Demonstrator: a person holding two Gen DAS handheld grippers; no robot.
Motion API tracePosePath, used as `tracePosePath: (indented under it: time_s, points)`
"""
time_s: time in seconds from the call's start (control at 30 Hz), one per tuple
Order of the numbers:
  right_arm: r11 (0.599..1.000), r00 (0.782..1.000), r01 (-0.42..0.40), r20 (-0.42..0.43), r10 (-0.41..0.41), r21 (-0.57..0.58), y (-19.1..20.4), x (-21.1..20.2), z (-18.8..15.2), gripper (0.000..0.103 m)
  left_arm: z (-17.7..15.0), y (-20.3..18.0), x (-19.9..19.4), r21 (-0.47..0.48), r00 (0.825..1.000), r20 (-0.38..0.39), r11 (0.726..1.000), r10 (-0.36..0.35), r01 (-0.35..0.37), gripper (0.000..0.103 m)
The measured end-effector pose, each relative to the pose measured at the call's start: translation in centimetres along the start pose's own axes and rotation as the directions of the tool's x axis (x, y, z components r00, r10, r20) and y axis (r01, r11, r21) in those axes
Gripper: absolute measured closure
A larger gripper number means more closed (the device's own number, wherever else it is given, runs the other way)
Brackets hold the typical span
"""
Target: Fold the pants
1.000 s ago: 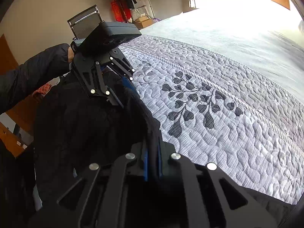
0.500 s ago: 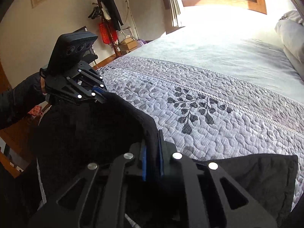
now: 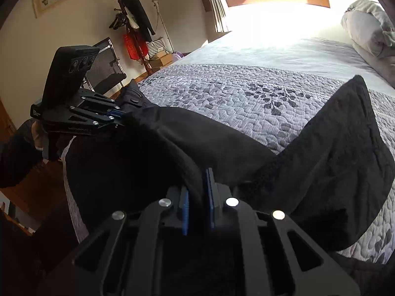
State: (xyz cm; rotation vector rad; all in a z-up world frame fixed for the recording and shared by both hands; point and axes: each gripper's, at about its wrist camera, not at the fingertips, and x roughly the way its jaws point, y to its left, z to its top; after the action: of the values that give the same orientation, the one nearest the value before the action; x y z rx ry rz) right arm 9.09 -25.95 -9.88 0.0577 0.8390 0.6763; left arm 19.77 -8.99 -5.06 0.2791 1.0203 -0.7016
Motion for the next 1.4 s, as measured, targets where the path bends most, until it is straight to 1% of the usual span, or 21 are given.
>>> tracePosePath:
  time_s: [0.13, 0.2, 0.27, 0.4, 0.6, 0.73, 0.77, 0.83, 0.93, 0.97, 1.0, 1.03, 1.07, 1.1, 1.13, 1.17, 1.2, 1.27, 1.3, 1.33, 1.4]
  points:
    - [1.000, 1.000, -0.020, 0.002, 0.020, 0.015, 2.0, -1.6, -1.9, 0.092, -2.7, -1.6, -2.2, -0.064, 0.999, 0.035, 0.998, -0.006, 0.008, 0.094]
    - [1.000, 1.000, -0.018, -0.011, 0.018, 0.016, 2.9, -2.0, -2.8, 0.092, -4.0, -2.6, -2.9, -0.070, 0.999, 0.040, 0.998, 0.009, -0.006, 0.094]
    - [1.000, 1.000, -0.017, -0.026, 0.017, 0.020, 3.9, -2.4, -3.8, 0.092, -5.3, -3.7, -3.4, -0.090, 0.999, 0.039, 0.996, 0.017, -0.014, 0.094]
    - [0.998, 0.997, -0.033, -0.068, 0.036, 0.046, 5.1, -2.8, -6.2, 0.092, -8.2, -5.4, -4.0, -0.133, 1.000, 0.025, 0.991, 0.004, -0.001, 0.094]
    - [0.997, 0.988, -0.021, -0.149, 0.031, 0.070, 6.0, -2.5, -9.8, 0.091, -12.9, -8.1, -3.0, -0.222, 1.000, -0.023, 0.975, -0.019, 0.014, 0.094]
    - [0.996, 0.978, 0.001, -0.206, 0.017, 0.084, 6.3, -1.5, -11.4, 0.089, -15.5, -8.5, -0.8, -0.301, 0.997, -0.059, 0.953, -0.043, 0.024, 0.093]
    - [0.997, 0.974, 0.012, -0.227, 0.006, 0.078, 6.3, -1.2, -11.7, 0.089, -16.1, -8.6, -0.1, -0.313, 0.997, -0.069, 0.950, -0.041, 0.017, 0.092]
    - [0.996, 0.971, 0.025, -0.238, -0.006, 0.080, 6.5, -0.9, -12.3, 0.087, -17.0, -8.7, 0.4, -0.324, 0.998, -0.055, 0.946, -0.025, 0.005, 0.089]
    - [0.993, 0.969, 0.027, -0.246, 0.001, 0.111, 6.4, -1.0, -12.2, 0.076, -17.0, -8.6, 0.2, -0.342, 0.998, -0.045, 0.939, -0.045, 0.027, 0.087]
    - [0.992, 0.969, 0.010, -0.247, 0.021, 0.122, 6.7, -1.4, -12.0, 0.059, -17.0, -8.5, 0.0, -0.345, 0.997, -0.046, 0.938, -0.056, 0.037, 0.085]
    - [0.992, 0.971, -0.011, -0.236, 0.040, 0.124, 7.1, -1.9, -11.6, 0.035, -16.9, -8.5, -0.1, -0.339, 0.997, -0.054, 0.940, -0.062, 0.040, 0.082]
    - [0.993, 0.975, -0.030, -0.216, 0.054, 0.115, 7.6, -2.6, -11.4, 0.026, -16.6, -8.5, -0.3, -0.326, 0.996, -0.068, 0.945, -0.063, 0.037, 0.076]
    - [0.995, 0.981, -0.029, -0.191, 0.046, 0.092, 8.3, -3.5, -11.0, 0.018, -16.6, -8.6, -0.6, -0.311, 0.995, -0.090, 0.950, -0.053, 0.023, 0.070]
    - [0.997, 0.985, -0.022, -0.171, 0.035, 0.075, 8.5, -4.3, -10.7, 0.018, -16.4, -8.6, -0.8, -0.302, 0.993, -0.106, 0.953, -0.057, 0.022, 0.044]
    - [0.997, 0.987, -0.023, -0.157, 0.035, 0.077, 8.6, -5.1, -10.3, 0.018, -16.4, -8.4, -1.2, -0.310, 0.992, -0.099, 0.950, -0.080, 0.046, 0.021]
    - [0.995, 0.990, -0.018, -0.138, 0.032, 0.096, 8.4, -6.0, -10.0, 0.018, -16.6, -8.0, -1.9, -0.338, 0.993, -0.068, 0.939, -0.095, 0.066, 0.018]
    - [0.994, 0.992, -0.006, -0.121, 0.019, 0.112, 8.1, -6.7, -9.7, 0.019, -16.7, -7.5, -2.7, -0.369, 0.994, -0.041, 0.926, -0.097, 0.075, 0.018]
    - [0.992, 0.994, 0.046, -0.109, -0.034, 0.119, 7.8, -7.4, -8.6, 0.021, -16.6, -6.5, -3.9, -0.417, 0.992, -0.006, 0.902, -0.122, 0.109, 0.018]
    - [0.989, 0.993, 0.076, -0.104, -0.063, 0.123, 7.9, -7.4, -7.8, 0.021, -16.5, -6.0, -4.5, -0.437, 0.993, 0.012, 0.893, -0.115, 0.109, 0.018]
    - [0.986, 0.990, 0.105, -0.106, -0.092, 0.132, 7.7, -7.0, -7.0, 0.021, -16.4, -5.5, -5.0, -0.451, 0.995, 0.030, 0.887, -0.090, 0.094, 0.016]
    - [0.977, 0.980, 0.171, -0.121, -0.156, 0.126, 7.7, -5.3, -4.8, 0.021, -15.8, -4.4, -5.7, -0.465, 0.999, 0.042, 0.885, 0.009, 0.012, 0.013]
